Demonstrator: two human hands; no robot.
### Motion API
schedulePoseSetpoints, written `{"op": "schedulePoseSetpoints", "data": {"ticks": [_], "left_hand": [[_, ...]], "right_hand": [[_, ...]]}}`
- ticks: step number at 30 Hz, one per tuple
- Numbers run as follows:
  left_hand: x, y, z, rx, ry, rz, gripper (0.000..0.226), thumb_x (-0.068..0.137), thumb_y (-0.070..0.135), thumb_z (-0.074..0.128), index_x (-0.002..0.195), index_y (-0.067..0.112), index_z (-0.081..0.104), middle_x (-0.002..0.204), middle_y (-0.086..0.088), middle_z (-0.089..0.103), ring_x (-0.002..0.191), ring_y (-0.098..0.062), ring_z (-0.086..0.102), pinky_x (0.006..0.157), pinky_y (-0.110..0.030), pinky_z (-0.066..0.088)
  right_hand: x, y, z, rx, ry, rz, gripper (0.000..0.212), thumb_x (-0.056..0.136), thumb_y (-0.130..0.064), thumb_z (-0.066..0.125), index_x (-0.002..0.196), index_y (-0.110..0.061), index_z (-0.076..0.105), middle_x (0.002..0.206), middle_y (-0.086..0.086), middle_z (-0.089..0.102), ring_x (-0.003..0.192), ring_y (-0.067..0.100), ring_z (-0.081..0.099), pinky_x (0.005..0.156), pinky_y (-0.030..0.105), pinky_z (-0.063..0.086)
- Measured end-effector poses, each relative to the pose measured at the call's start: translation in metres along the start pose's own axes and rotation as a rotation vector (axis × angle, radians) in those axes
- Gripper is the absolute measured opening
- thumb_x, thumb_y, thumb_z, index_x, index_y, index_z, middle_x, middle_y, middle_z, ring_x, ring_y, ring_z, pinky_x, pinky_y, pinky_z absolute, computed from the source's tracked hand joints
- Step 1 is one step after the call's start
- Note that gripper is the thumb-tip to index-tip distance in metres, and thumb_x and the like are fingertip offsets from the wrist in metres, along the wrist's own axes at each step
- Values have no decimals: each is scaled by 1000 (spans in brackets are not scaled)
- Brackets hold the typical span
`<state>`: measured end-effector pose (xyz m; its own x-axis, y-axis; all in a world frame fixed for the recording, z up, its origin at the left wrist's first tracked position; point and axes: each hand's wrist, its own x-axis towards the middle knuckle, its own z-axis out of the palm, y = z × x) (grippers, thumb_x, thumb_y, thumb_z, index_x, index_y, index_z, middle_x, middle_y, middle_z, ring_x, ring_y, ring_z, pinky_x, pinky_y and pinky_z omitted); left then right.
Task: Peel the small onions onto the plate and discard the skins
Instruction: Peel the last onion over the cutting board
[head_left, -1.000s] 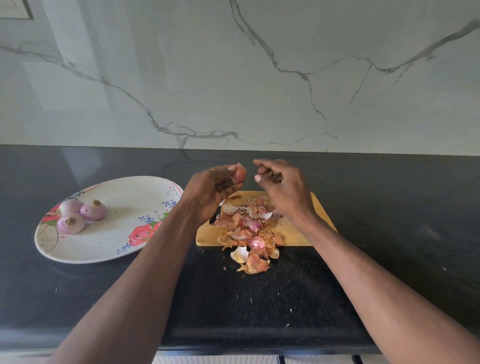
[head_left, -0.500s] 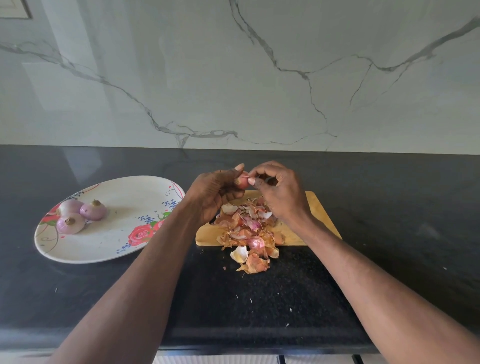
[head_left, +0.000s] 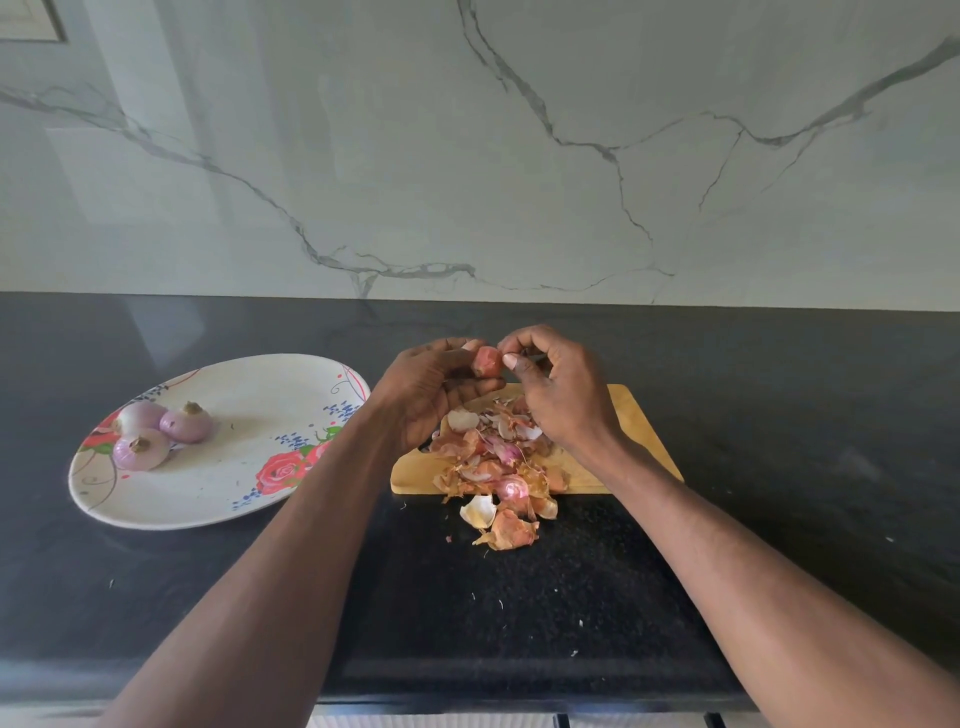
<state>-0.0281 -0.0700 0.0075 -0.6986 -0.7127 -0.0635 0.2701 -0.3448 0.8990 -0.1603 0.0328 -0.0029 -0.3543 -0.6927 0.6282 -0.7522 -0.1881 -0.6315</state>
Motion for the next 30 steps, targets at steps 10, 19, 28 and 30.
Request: {"op": "schedulePoseSetpoints", "data": {"ticks": [10, 19, 28, 30], "left_hand": [[-2, 2, 1, -42, 96, 25, 11, 96, -1, 58, 105, -1, 64, 98, -24, 70, 84, -32, 72, 75, -32, 63], [-3, 3, 1, 96, 57, 11, 21, 84, 21, 77, 93, 5, 68, 79, -10, 68, 65, -17, 62, 56, -24, 55], [-3, 1, 3, 144, 70, -53, 28, 79, 30, 80, 90, 6, 71, 73, -7, 68, 56, -12, 55, 50, -23, 45], [-3, 2, 2, 126, 68, -70, 26, 81, 28, 80, 90, 5, 71, 73, -8, 68, 58, -14, 55, 48, -22, 47]], "right_hand": [[-1, 0, -1, -26, 2, 59, 10, 90, -1, 64, 87, -6, 72, 80, -3, 67, 70, 3, 59, 63, 12, 48], [5, 0, -2, 138, 7, 89, 24, 84, -13, 79, 107, -16, 76, 99, -11, 70, 87, 0, 65, 76, 12, 51], [3, 1, 3, 170, -25, 93, 12, 84, -11, 79, 93, -19, 77, 93, -9, 72, 90, 10, 66, 80, 23, 54], [3, 0, 3, 134, -25, 74, 8, 85, -10, 77, 90, -16, 76, 91, -9, 69, 87, 7, 64, 77, 18, 51]]}}
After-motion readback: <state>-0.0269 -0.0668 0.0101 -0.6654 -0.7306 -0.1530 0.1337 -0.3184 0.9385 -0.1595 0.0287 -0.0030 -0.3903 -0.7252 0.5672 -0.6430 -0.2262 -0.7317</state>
